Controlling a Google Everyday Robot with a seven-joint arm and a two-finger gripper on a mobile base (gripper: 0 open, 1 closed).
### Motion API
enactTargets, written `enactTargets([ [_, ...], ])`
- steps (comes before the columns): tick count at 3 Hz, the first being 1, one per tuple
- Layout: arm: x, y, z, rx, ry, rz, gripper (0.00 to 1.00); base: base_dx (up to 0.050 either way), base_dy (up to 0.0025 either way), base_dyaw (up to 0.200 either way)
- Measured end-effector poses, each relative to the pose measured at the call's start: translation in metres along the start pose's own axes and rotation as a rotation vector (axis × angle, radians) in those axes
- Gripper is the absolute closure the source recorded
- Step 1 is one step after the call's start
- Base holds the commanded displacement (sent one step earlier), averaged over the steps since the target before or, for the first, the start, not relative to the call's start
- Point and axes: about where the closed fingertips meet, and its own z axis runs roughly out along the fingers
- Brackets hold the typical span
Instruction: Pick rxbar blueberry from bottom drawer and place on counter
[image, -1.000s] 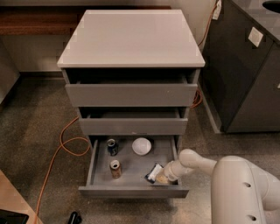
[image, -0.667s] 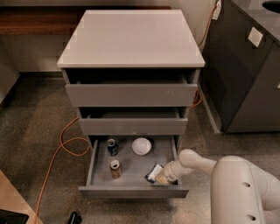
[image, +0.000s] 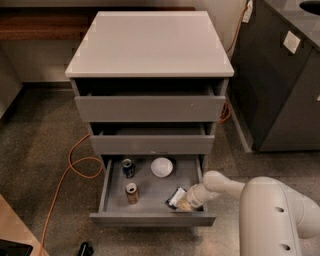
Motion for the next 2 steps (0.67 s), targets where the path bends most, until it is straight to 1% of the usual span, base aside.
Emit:
enactTargets([
  [1,-0.011,-0.015,0.002,-0.019,0.102,-0.101,0.02,0.000,0.00000,0.000],
  [2,-0.022,-0.027,0.005,-0.037,0.182,-0.184,0.00,0.000,0.00000,0.000],
])
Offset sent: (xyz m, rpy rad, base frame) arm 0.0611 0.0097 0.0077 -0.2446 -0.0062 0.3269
